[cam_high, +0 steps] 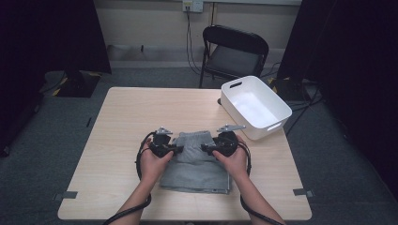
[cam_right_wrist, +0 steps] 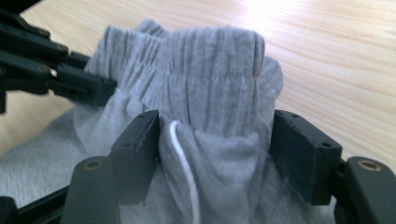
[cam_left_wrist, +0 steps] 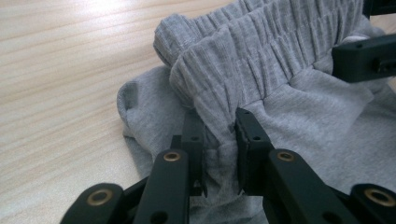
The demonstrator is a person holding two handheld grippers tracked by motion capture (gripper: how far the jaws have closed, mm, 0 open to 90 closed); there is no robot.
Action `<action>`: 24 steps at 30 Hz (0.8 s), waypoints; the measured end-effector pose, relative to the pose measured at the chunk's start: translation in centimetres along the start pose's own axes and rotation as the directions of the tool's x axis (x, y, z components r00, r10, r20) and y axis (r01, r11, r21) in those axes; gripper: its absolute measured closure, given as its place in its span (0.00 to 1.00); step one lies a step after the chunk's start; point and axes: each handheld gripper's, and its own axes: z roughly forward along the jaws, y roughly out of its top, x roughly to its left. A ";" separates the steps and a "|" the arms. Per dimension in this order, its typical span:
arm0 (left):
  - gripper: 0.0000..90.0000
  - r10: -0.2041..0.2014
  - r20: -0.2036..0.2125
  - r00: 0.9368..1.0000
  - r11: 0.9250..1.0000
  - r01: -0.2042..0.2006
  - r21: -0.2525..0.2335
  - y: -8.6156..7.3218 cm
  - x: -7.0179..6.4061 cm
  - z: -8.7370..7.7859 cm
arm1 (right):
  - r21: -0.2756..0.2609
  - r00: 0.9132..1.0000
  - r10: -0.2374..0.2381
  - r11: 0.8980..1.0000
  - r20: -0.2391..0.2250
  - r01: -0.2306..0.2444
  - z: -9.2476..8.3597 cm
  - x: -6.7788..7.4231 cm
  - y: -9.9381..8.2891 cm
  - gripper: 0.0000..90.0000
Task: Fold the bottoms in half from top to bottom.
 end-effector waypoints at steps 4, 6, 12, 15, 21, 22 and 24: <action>0.85 0.002 -0.004 1.000 1.000 -0.002 0.002 0.0 -0.2 -0.1 | -0.005 1.000 -0.005 1.000 0.009 0.005 -0.7 0.1 0.2 0.37; 0.85 0.004 -0.005 1.000 1.000 -0.004 0.001 -0.1 -0.2 0.0 | -0.006 1.000 -0.006 1.000 0.007 0.006 -1.0 0.3 0.4 0.36; 0.85 0.009 -0.004 1.000 1.000 -0.009 0.004 0.1 -0.2 -0.1 | -0.015 1.000 -0.015 1.000 0.009 0.015 -1.2 0.7 1.7 0.35; 0.85 0.014 0.000 1.000 1.000 -0.014 0.006 0.1 -0.1 0.0 | -0.009 1.000 -0.023 1.000 0.015 0.023 -0.3 0.7 2.3 0.40; 0.85 0.017 0.005 1.000 1.000 -0.017 0.002 -0.2 0.0 0.2 | 0.012 1.000 -0.013 1.000 0.010 0.012 1.4 0.4 2.4 0.42; 0.85 0.013 0.008 1.000 1.000 -0.013 0.000 -0.2 0.0 0.2 | 0.015 1.000 -0.004 1.000 0.013 0.004 1.6 0.4 2.3 0.47; 0.84 0.011 0.012 1.000 1.000 -0.011 0.001 -0.2 0.1 0.2 | 0.000 1.000 0.008 1.000 0.005 -0.008 1.7 0.3 2.1 0.57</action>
